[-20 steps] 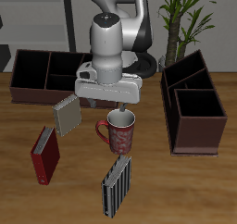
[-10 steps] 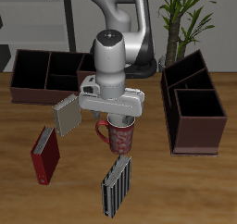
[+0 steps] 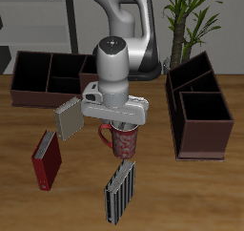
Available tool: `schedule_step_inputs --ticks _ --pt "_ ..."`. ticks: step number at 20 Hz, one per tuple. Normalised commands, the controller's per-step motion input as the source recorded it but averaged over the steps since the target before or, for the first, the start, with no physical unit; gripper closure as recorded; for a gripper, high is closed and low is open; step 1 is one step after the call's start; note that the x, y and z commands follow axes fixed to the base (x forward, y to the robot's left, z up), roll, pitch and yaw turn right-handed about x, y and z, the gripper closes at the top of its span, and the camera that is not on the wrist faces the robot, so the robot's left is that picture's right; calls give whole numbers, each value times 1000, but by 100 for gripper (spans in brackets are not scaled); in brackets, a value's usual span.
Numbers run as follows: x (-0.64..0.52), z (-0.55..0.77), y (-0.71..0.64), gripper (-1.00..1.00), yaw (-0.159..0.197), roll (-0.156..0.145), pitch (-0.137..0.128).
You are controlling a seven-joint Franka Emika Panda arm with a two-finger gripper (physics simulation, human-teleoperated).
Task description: Place the red mug into the back desk caddy's right compartment
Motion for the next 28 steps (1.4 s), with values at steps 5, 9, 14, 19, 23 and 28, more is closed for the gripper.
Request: schedule_step_inputs --ticks 5,9,14,19,23,28 --pt "-9 105 67 100 5 13 -14" --pt "7 279 -8 100 21 -3 -29" --pt "-30 520 9 100 18 3 -40" --pt "-70 609 56 100 42 11 -26" --pt "-148 550 40 100 30 -9 -28" --pt "-168 372 33 100 33 -14 -3"
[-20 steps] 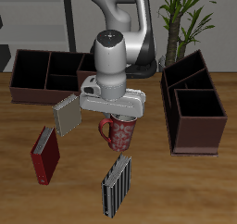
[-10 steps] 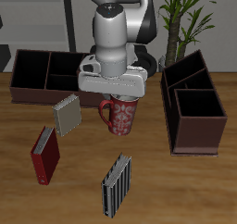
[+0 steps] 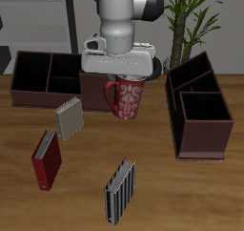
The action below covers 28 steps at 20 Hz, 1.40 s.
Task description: Place the red mug into the back desk caddy's right compartment
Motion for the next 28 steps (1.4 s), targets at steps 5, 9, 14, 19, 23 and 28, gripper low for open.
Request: schedule_step_inputs --ticks 5,9,14,19,23,28 --pt "-363 427 51 100 57 10 -48" --pt "-402 428 -55 100 30 -5 -33" --pt "-578 410 -50 100 57 6 -22" --pt "-513 214 -109 100 59 15 -7" --pt "-417 -6 -174 100 46 7 -21" --pt "-359 21 -181 100 19 -6 3"
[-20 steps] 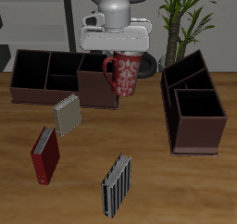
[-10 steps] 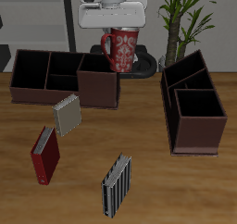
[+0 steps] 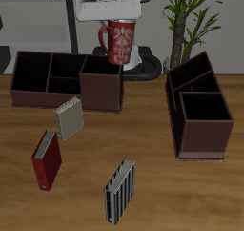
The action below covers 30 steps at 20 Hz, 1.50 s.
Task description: Place the red mug into the back desk caddy's right compartment
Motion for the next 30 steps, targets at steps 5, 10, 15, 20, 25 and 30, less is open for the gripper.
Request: schedule_step_inputs --ticks 5,10,15,20,25,30 --pt "-269 19 -160 100 21 -26 1" --pt "-262 -54 -143 100 -8 -37 1" --pt "-207 -173 -91 100 21 -35 41" --pt "-273 -115 -131 100 32 -5 15" --pt "-152 -115 -115 100 -4 5 38" --pt "-51 -113 6 100 19 -15 4"
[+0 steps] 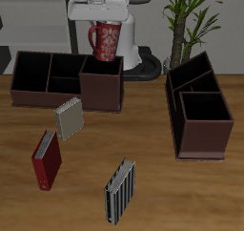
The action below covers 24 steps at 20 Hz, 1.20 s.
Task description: Place the red mug into the back desk caddy's right compartment
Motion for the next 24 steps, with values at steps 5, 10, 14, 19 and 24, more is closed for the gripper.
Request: schedule_step_inputs --ticks 5,10,14,19,24 --pt "-3 -112 -71 100 14 -23 5" --pt "-21 -48 -28 100 4 -24 -16" --pt "-29 -142 -37 100 6 -24 14" --pt "-34 -201 25 100 26 -12 19" --pt "-29 -187 44 100 7 11 13"
